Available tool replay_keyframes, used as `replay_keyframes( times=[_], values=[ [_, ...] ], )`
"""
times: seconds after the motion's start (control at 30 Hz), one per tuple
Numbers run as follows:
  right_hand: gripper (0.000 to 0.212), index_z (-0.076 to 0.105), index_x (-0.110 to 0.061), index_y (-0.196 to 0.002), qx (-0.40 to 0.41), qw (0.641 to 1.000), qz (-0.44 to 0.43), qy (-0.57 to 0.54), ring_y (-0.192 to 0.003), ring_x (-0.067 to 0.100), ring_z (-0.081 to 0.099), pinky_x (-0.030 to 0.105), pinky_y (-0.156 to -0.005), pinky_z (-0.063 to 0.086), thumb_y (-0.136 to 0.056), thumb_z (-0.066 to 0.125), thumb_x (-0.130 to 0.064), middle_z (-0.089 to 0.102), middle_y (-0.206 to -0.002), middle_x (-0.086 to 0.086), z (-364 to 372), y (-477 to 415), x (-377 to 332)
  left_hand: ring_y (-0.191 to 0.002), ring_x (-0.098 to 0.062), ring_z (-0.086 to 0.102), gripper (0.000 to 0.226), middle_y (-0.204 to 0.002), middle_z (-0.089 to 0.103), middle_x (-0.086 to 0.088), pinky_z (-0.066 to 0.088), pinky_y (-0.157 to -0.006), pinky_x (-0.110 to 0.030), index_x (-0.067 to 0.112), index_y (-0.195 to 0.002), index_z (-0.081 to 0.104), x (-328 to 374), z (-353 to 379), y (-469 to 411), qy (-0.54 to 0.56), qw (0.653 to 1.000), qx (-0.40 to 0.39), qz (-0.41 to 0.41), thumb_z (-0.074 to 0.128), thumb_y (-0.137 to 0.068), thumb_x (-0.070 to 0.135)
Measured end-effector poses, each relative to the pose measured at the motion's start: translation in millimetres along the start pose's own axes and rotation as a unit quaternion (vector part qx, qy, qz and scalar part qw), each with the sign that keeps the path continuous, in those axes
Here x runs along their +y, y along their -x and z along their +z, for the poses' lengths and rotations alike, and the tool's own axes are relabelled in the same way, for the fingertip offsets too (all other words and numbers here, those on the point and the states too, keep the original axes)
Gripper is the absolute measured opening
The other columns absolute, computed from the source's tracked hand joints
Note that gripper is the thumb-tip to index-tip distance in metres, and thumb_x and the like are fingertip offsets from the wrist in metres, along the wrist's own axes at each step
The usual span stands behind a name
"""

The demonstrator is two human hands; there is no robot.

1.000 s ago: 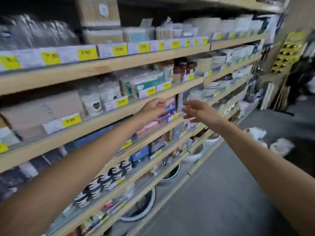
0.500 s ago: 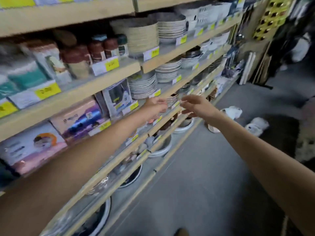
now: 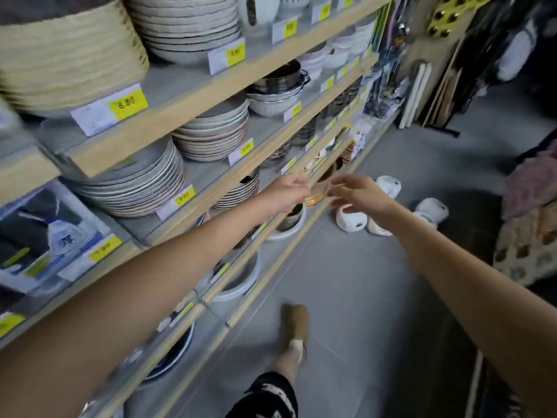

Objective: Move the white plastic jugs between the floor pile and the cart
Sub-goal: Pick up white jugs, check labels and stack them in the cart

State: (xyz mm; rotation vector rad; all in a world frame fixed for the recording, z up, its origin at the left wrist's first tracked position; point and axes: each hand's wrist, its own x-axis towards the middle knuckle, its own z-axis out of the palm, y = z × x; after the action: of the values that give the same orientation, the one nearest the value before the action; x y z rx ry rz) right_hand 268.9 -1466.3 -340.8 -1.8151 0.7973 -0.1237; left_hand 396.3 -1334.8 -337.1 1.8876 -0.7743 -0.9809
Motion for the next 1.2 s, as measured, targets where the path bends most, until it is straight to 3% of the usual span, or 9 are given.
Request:
replay_keyframes(
  times=[0.07, 0.27, 0.37, 0.47, 0.63, 0.87, 0.97, 1.07, 1.2],
  values=[
    [0.022, 0.055, -0.014, -0.118, 0.009, 1.000, 0.007, 0.005, -0.083, 0.015, 0.063, 0.033, -0.080, 0.049, -0.096, 0.055, -0.018, 0.065, -0.098, 0.001, -27, -39, 13, -0.109, -0.014, 0.057, 0.037, -0.123, 0.056, 0.000, 0.048, -0.083, -0.028, 0.017, -0.132, 0.048, 9, 9, -52, -0.006, 1.000, -0.011, 0.002, 0.052, -0.095, 0.023],
    [0.019, 0.059, -0.011, -0.114, 0.019, 0.998, 0.056, 0.010, -0.072, 0.013, 0.060, 0.034, -0.074, 0.046, -0.096, 0.056, -0.017, 0.063, -0.093, 0.004, -112, -161, 46, -0.092, -0.019, 0.052, 0.022, -0.104, 0.054, -0.002, 0.041, -0.068, -0.027, 0.025, -0.114, 0.050, 46, 39, -200, -0.013, 0.999, -0.042, -0.020, 0.052, -0.093, 0.017],
    [0.020, 0.057, -0.010, -0.116, 0.024, 0.996, 0.082, -0.001, -0.082, 0.019, 0.062, 0.035, -0.080, 0.048, -0.096, 0.055, -0.015, 0.064, -0.098, 0.006, -150, -206, 59, -0.100, -0.020, 0.056, 0.031, -0.116, 0.056, -0.004, 0.043, -0.069, -0.025, 0.018, -0.125, 0.051, 69, 54, -259, -0.025, 0.997, -0.060, -0.030, 0.052, -0.094, 0.016],
    [0.021, 0.057, -0.010, -0.117, 0.034, 0.994, 0.103, -0.029, -0.089, 0.023, 0.062, 0.027, -0.067, 0.046, -0.097, 0.053, -0.011, 0.063, -0.101, 0.008, -186, -241, 73, -0.106, -0.016, 0.057, 0.044, -0.125, 0.056, -0.004, 0.043, -0.069, -0.022, 0.013, -0.138, 0.045, 92, 72, -309, -0.035, 0.996, -0.072, -0.043, 0.052, -0.095, 0.017],
    [0.020, 0.056, -0.013, -0.116, 0.037, 0.988, 0.136, -0.058, -0.093, 0.026, 0.065, 0.029, -0.069, 0.046, -0.097, 0.053, -0.013, 0.065, -0.108, 0.011, -246, -305, 110, -0.118, -0.019, 0.054, 0.044, -0.128, 0.054, -0.004, 0.044, -0.086, -0.030, 0.014, -0.139, 0.043, 120, 111, -397, -0.047, 0.991, -0.107, -0.071, 0.051, -0.096, 0.019],
    [0.015, 0.058, -0.009, -0.109, 0.017, 0.981, 0.183, -0.062, -0.087, 0.024, 0.060, 0.026, -0.059, 0.042, -0.096, 0.052, -0.012, 0.062, -0.119, 0.027, -343, -406, 169, -0.112, -0.015, 0.050, 0.047, -0.136, 0.050, -0.004, 0.042, -0.078, -0.025, 0.013, -0.141, 0.041, 143, 185, -529, -0.094, 0.979, -0.132, -0.124, 0.052, -0.096, 0.020],
    [0.022, 0.059, -0.003, -0.115, 0.003, 0.974, 0.212, -0.074, -0.087, 0.023, 0.060, 0.026, -0.060, 0.040, -0.096, 0.050, -0.010, 0.063, -0.120, 0.023, -380, -444, 198, -0.104, -0.015, 0.047, 0.039, -0.118, 0.054, 0.000, 0.041, -0.071, -0.024, 0.014, -0.134, 0.045, 150, 216, -583, -0.118, 0.972, -0.143, -0.145, 0.052, -0.096, 0.018],
    [0.013, 0.060, -0.016, -0.098, -0.023, 0.966, 0.241, -0.091, -0.084, 0.021, 0.060, 0.027, -0.062, 0.040, -0.094, 0.051, -0.008, 0.066, -0.111, 0.017, -404, -479, 228, -0.124, -0.018, 0.047, 0.049, -0.138, 0.048, -0.002, 0.037, -0.086, -0.023, 0.014, -0.141, 0.040, 147, 241, -627, -0.116, 0.966, -0.142, -0.182, 0.054, -0.094, 0.019],
    [0.022, 0.059, -0.022, -0.080, -0.028, 0.953, 0.278, -0.115, -0.082, 0.019, 0.059, 0.029, -0.067, 0.043, -0.092, 0.052, -0.005, 0.063, -0.096, 0.009, -418, -514, 266, -0.130, -0.019, 0.043, 0.054, -0.148, 0.041, -0.005, 0.030, -0.088, -0.020, 0.013, -0.145, 0.035, 132, 261, -669, -0.114, 0.959, -0.143, -0.219, 0.054, -0.095, 0.019]
  ],
)
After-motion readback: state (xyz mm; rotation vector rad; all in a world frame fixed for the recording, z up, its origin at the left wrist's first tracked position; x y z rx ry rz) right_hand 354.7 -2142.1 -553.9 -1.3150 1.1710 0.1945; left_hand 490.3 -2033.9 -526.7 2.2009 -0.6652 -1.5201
